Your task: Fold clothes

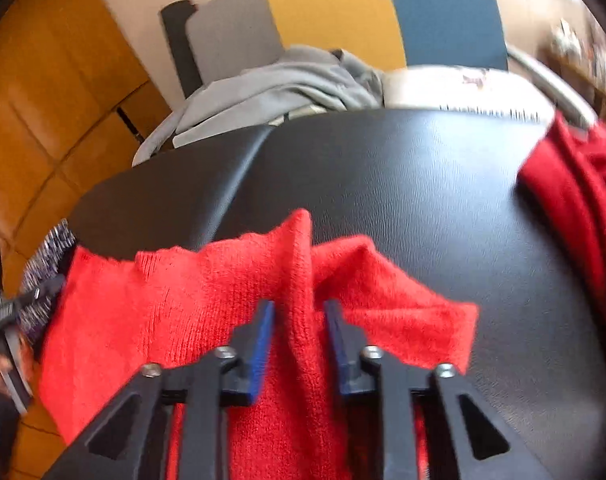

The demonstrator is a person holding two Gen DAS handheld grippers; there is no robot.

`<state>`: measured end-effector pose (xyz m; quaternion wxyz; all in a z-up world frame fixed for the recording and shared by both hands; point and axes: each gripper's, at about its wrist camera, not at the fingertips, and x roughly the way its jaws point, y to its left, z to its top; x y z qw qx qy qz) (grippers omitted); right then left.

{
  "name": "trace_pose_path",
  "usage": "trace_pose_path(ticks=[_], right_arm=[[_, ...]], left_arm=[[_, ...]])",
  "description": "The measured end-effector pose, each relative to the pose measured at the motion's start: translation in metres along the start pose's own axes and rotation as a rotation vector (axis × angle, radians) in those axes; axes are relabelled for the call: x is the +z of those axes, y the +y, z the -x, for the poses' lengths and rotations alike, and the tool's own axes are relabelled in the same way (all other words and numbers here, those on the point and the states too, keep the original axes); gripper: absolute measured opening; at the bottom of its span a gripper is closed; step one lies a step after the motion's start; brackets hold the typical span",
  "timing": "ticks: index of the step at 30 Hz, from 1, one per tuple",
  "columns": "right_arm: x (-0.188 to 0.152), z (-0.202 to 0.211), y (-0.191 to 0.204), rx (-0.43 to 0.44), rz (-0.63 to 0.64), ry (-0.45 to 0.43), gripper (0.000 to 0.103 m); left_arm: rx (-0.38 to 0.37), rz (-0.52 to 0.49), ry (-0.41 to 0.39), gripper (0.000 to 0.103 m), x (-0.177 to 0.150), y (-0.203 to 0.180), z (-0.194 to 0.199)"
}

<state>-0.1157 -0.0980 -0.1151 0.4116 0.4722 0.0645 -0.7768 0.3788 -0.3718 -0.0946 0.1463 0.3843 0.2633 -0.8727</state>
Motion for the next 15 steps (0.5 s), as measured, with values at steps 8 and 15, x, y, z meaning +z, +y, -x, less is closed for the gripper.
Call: trace_pose_path(ticks=[8,15], right_arm=[[-0.006,0.008,0.017,-0.108,0.103,-0.056,0.008],[-0.017,-0.001,0.003,-0.097,0.034,-0.091,0.008]], left_arm=[[0.039,0.179,-0.093,0.009,-0.017,0.035,0.017],[0.140,0.174,-0.069,0.010,-0.033,0.040,0.007]])
